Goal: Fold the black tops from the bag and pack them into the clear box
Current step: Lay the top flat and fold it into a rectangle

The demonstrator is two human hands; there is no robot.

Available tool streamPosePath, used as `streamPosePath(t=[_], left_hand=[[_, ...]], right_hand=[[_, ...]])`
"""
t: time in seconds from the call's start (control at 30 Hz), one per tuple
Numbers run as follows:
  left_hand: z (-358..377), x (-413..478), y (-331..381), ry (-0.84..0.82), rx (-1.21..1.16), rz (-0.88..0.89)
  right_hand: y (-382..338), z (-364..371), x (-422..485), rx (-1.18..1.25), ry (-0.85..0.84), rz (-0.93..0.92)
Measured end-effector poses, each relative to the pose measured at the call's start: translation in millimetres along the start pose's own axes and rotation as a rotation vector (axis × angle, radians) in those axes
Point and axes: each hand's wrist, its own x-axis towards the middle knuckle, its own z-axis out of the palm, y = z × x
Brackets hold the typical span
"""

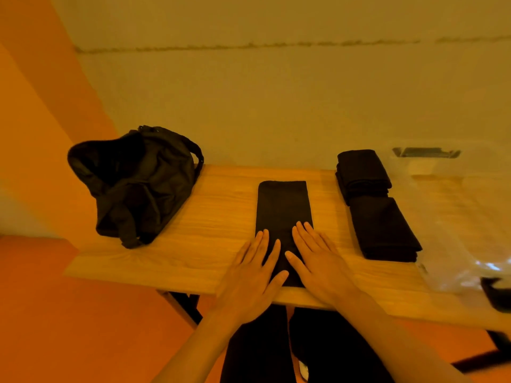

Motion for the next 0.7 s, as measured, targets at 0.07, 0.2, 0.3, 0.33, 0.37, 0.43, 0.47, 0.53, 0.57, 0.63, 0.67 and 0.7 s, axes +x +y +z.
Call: streamPosePath(t=[0.07, 0.2, 0.3, 0.33, 0.37, 0.43, 0.47, 0.53, 0.57, 0.63, 0.67, 0.7], left_hand=[[-4.0, 0.3, 0.4, -0.014, -0.002, -0.003], [-4.9, 0.9, 0.6, -0.026, -0.005, 0.000], [-1.9, -1.3, 0.1, -0.025, -0.019, -0.009], [-3.6, -3.1, 1.9, -0.032, -0.033, -0.017], [-6.4, -4.7, 3.4, -0.039, -0.052, -0.028], [-14.0, -5.8, 4.5, -0.052, -0.165, -0.049], [-19.1, -5.7, 3.2, -0.041, -0.279, -0.073], [-32.6, -1.8, -2.4, 0.066, -0.568, -0.168], [-39.3, 4.6, -6.7, 0.144, -0.693, -0.245], [-51.1, 33.1, -21.0, 0.268, -0.777, -0.411], [-56.2, 54.2, -30.3, 0.269, -0.740, -0.477], [-59.8, 78.9, -41.1, 0.235, -0.694, -0.523]], right_hand=[[-0.2, -1.0, 1.6, -0.005, -0.008, 0.003], [-1.4, -3.6, 0.7, 0.010, -0.011, 0.007], [0.5, -2.0, -1.2, 0.005, -0.003, 0.014], [0.2, -2.2, -2.7, 0.011, -0.009, 0.015], [-0.3, -2.8, -4.2, 0.039, -0.009, 0.017], [-3.1, -11.9, -7.5, 0.176, -0.013, 0.016], [-3.9, -20.2, -8.2, 0.302, -0.009, 0.028], [-2.4, -41.2, 1.7, 0.521, 0.066, 0.131], [1.1, -49.4, 14.2, 0.548, 0.163, 0.196], [13.1, -59.5, 52.2, 0.550, 0.255, 0.342], [17.4, -64.4, 74.7, 0.557, 0.218, 0.411], [21.9, -66.8, 97.4, 0.561, 0.147, 0.469]])
